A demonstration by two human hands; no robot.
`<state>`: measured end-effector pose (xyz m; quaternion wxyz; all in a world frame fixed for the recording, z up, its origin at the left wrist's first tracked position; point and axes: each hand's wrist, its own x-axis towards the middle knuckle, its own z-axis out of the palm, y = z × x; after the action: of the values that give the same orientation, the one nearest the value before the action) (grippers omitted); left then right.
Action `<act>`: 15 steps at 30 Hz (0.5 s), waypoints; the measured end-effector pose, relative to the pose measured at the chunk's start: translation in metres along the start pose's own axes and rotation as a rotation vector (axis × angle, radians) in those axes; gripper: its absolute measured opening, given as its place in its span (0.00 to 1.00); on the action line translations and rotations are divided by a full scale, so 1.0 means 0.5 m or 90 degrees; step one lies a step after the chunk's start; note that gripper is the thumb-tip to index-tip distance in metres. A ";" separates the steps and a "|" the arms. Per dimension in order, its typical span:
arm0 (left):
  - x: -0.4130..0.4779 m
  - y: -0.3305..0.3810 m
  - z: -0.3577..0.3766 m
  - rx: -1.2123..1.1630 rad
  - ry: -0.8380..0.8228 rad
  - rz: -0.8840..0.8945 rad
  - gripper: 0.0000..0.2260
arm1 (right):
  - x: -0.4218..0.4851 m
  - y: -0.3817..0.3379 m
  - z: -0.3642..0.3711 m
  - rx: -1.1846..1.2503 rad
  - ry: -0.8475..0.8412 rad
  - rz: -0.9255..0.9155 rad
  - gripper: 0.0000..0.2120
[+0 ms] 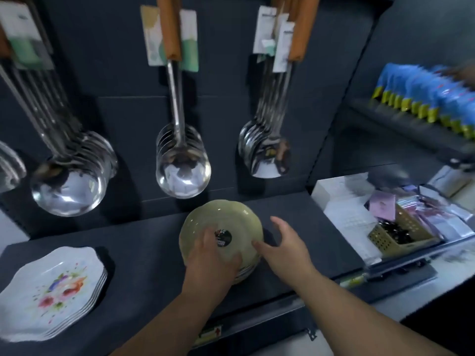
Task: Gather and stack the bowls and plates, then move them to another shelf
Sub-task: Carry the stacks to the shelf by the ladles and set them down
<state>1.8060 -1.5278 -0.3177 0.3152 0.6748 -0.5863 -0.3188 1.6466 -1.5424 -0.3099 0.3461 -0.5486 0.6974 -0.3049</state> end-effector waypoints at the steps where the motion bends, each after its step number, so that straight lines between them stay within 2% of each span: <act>1: -0.012 0.029 0.003 0.036 -0.041 0.034 0.34 | -0.018 -0.007 -0.027 -0.036 0.011 -0.010 0.36; 5: -0.064 0.158 0.008 0.142 -0.115 0.183 0.34 | -0.103 -0.024 -0.153 -0.122 0.082 -0.016 0.35; 8: -0.111 0.263 0.024 0.195 -0.102 0.289 0.35 | -0.181 -0.028 -0.260 -0.152 0.157 -0.012 0.34; 15: -0.326 0.481 0.102 0.248 -0.111 0.458 0.34 | -0.428 0.012 -0.501 -0.201 0.324 0.019 0.31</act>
<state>1.6056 -1.3959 -0.1463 0.2222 0.4446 -0.8584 -0.1271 1.4725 -1.3205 -0.1393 0.0748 -0.4913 0.8084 -0.3153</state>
